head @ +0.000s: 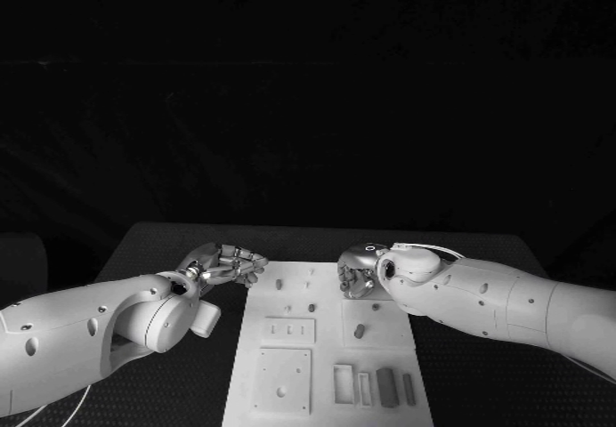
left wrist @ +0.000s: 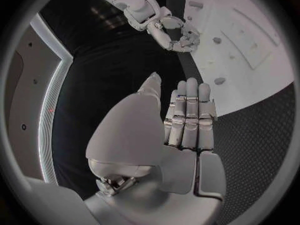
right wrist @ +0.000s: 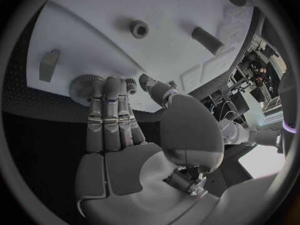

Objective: Assemble the parts on the task board

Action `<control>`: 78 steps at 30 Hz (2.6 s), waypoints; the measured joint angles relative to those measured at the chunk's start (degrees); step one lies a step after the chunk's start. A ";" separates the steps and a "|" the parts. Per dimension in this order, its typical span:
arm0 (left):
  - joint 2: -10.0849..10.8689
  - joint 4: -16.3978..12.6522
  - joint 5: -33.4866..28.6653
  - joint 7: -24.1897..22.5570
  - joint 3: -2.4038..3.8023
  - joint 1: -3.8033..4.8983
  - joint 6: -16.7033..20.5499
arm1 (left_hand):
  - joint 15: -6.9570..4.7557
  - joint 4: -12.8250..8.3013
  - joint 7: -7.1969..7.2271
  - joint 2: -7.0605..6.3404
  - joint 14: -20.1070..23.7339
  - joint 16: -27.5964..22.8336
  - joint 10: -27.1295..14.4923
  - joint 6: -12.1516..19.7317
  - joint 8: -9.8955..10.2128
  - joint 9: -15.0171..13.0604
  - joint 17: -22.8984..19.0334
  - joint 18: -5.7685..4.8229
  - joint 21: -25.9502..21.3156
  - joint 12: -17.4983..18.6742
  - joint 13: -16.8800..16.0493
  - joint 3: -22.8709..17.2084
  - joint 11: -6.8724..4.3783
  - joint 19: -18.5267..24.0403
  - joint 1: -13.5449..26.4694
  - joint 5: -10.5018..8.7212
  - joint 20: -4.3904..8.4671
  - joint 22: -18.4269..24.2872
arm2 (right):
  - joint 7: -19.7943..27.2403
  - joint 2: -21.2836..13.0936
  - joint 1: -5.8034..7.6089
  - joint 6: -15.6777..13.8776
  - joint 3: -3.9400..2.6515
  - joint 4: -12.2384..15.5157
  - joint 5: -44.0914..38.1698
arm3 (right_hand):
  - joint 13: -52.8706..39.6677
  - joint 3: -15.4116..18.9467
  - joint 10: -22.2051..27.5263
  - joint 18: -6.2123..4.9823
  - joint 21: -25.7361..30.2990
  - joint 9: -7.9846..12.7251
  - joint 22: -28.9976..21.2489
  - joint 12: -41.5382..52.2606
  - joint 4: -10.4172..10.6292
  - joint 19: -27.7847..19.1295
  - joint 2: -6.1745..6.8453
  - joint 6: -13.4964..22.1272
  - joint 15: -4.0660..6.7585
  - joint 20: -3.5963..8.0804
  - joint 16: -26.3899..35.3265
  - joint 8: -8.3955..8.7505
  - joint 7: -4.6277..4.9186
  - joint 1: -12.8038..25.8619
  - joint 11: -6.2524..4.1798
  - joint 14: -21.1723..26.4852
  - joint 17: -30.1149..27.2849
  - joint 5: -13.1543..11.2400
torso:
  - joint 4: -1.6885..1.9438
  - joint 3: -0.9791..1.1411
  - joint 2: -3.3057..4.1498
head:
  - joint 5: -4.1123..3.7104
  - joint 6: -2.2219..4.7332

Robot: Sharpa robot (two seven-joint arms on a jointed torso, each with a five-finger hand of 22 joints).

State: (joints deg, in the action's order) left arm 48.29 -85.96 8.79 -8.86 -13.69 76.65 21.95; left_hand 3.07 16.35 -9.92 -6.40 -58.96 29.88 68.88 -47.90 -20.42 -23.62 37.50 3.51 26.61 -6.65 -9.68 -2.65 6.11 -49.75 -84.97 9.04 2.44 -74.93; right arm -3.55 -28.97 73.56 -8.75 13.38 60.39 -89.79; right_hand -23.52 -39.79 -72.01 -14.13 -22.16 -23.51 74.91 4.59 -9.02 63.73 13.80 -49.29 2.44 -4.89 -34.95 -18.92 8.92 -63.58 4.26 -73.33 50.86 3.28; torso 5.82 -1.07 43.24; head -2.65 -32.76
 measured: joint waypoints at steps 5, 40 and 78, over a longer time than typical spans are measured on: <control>-0.04 0.09 -0.04 0.02 0.00 0.00 -0.05 | 0.00 0.15 0.00 0.00 0.00 0.00 0.10 0.00 0.00 0.01 0.04 -0.07 0.00 0.00 0.00 0.15 0.10 0.00 0.00 0.00 0.00 0.00 | -0.19 0.19 0.08 -0.46 -0.08 0.05 -0.15 | 0.09 -0.47 1.33 -0.05 -0.10 -0.27 -0.01 -0.72 0.12 -0.52 0.00 -0.65 -0.35 -0.11 0.00 -0.33 -0.02 0.00 0.34 0.30 0.01 -0.22 | -0.03 0.07 0.23 | -0.03 0.05; 0.04 0.52 -0.10 0.42 0.01 0.01 -0.52 | 0.00 0.26 0.00 0.00 0.00 -0.22 0.10 0.00 0.28 -0.09 0.13 0.05 0.22 0.18 -0.09 0.26 0.11 0.21 0.00 -0.21 0.21 0.03 | -2.37 0.79 -0.43 -4.49 -0.43 0.29 -3.63 | 0.80 -3.97 0.84 0.02 -2.65 -2.56 0.03 0.06 -1.29 -0.23 -1.29 -5.23 -0.39 0.55 -0.66 -3.31 -1.56 -1.92 -0.06 -0.69 1.31 -0.22 | 0.00 0.34 1.09 | -0.18 0.01; 0.02 1.10 -0.12 0.60 0.01 0.01 -0.74 | 0.00 0.28 0.00 0.00 0.01 -0.56 0.10 0.00 0.28 -0.12 0.22 -0.40 0.22 0.24 -0.12 0.29 0.11 0.20 0.00 -0.21 0.20 0.00 | -7.65 0.99 -1.67 -11.98 -0.84 2.68 -8.38 | 0.87 -10.85 -3.87 0.33 -6.62 -4.33 0.03 0.06 -3.42 1.67 -1.72 -9.59 0.97 1.85 -2.67 -4.04 -3.03 -3.42 -1.71 -2.62 3.31 -0.62 | 0.03 0.40 1.47 | -0.12 0.77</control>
State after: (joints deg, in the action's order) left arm 48.31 -84.86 8.67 -8.26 -13.68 76.66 21.21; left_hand 3.07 16.63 -9.92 -6.40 -58.95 29.32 68.98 -47.90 -20.14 -23.75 37.72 3.10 26.83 -6.41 -9.80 -2.37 6.22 -49.54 -84.96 8.82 2.64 -74.93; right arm -11.20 -27.97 71.90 -20.72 12.54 63.07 -98.17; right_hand -22.65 -50.63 -75.88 -13.80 -28.79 -27.84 74.94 4.65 -12.44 65.41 12.08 -58.88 3.41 -3.04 -37.63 -22.97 5.89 -67.00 2.55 -75.95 54.17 2.66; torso 5.85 -0.67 44.71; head -2.76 -31.99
